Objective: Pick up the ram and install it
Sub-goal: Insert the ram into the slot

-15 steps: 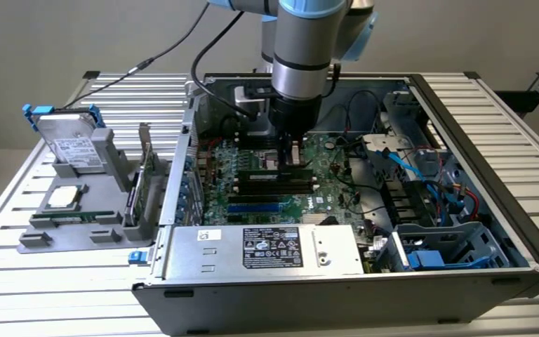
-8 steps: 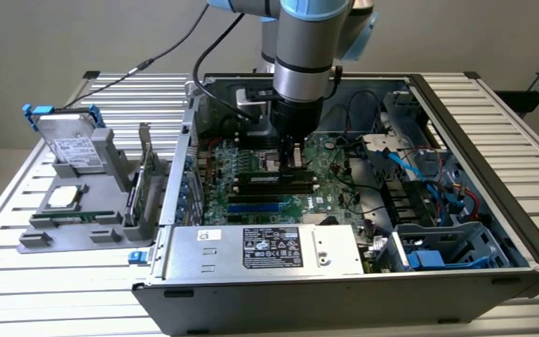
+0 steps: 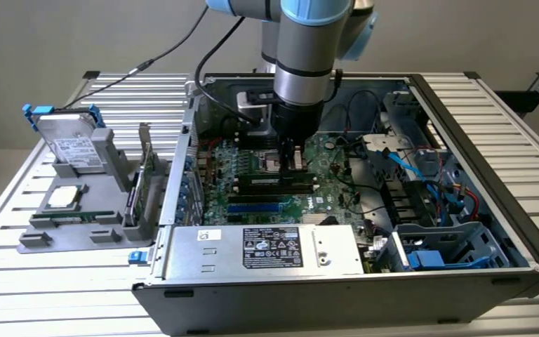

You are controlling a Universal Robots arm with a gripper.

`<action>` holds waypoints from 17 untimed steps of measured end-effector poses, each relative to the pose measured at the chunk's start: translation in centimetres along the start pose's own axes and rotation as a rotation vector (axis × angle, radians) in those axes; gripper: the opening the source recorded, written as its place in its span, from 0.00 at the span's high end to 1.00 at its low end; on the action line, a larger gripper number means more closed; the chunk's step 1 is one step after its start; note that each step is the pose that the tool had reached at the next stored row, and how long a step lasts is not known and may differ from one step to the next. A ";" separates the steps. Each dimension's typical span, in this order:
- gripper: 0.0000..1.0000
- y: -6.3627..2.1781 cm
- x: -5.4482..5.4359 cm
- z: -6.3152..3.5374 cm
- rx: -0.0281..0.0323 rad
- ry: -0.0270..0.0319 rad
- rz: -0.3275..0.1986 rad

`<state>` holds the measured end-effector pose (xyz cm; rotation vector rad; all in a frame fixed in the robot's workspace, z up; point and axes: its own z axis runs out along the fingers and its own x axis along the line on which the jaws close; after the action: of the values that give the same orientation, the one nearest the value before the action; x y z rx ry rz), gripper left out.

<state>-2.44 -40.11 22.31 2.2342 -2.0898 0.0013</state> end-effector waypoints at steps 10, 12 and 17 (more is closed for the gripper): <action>0.86 -0.02 0.0 0.39 -0.0021 0.0005 -0.001; 0.86 -0.02 0.0 0.43 -0.0021 0.0005 -0.001; 0.86 -0.03 0.0 0.49 -0.0025 0.0005 -0.001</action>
<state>-2.44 -40.12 21.82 2.2332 -2.0878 -0.0008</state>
